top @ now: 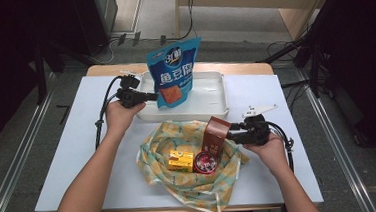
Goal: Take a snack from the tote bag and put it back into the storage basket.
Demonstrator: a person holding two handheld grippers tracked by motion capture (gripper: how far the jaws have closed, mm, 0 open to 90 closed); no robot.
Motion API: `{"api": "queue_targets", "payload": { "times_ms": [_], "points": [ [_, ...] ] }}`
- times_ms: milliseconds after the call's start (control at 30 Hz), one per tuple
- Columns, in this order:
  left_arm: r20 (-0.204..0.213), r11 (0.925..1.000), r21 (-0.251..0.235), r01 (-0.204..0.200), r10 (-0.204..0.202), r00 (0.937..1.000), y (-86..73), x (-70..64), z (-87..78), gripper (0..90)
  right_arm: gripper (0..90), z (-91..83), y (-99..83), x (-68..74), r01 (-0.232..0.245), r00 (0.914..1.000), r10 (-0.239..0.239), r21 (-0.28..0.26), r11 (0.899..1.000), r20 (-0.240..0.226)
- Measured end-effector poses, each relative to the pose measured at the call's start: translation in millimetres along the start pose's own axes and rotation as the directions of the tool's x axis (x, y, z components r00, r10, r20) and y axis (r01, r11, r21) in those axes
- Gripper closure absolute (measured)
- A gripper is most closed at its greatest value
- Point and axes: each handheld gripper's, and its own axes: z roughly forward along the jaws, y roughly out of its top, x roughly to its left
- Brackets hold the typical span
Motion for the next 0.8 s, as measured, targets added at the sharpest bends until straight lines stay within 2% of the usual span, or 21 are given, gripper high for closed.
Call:
{"api": "queue_targets", "payload": {
  "times_ms": [67, 167, 233, 367, 600, 767, 800],
  "points": [
    [0.017, 0.9994, -0.016, 0.031, -0.030, 0.9994, -0.1, 2.7, 2.5, 90.0, 51.6, -0.1, 0.0, 0.1, 0.002, 1.0000, -0.002, -0.001, 1.000, 0.000],
    [0.008, 0.9989, -0.033, 0.033, -0.033, 0.9994, 1.3, 1.9, 5.7, 90.0, 51.6, 0.0, 0.1, 0.1, 0.000, 1.0000, 0.000, 0.000, 1.000, 0.000],
    [0.005, 0.9992, -0.027, 0.031, -0.031, 0.9995, 3.1, 1.9, 7.1, 90.0, 51.7, 0.0, 0.1, 0.1, 0.002, 1.0000, -0.002, -0.001, 1.000, -0.001],
    [-0.041, 0.9999, 0.012, -0.011, 0.012, 0.9991, 13.8, -2.5, 9.3, 90.0, 51.8, -0.1, 0.0, 0.1, 0.001, 1.0000, -0.001, -0.001, 1.000, -0.001],
    [-0.050, 0.9999, 0.014, 0.003, -0.002, 0.9988, 24.2, -0.1, 19.5, 90.0, 51.9, -1.3, -0.1, 0.4, 0.003, 1.0000, -0.003, -0.003, 1.000, 0.002],
    [-0.032, 0.9989, -0.018, 0.043, -0.044, 0.9985, 26.8, 8.3, 23.9, 90.0, 52.0, -2.9, -0.6, 1.1, 0.000, 1.0000, 0.000, -0.006, 1.000, 0.004],
    [-0.038, 0.9995, -0.009, 0.031, -0.032, 0.9988, 28.8, 8.0, 24.5, 90.0, 52.1, -3.3, -0.7, 1.4, -0.003, 1.0000, 0.003, -0.004, 1.000, 0.003]
  ]
}}
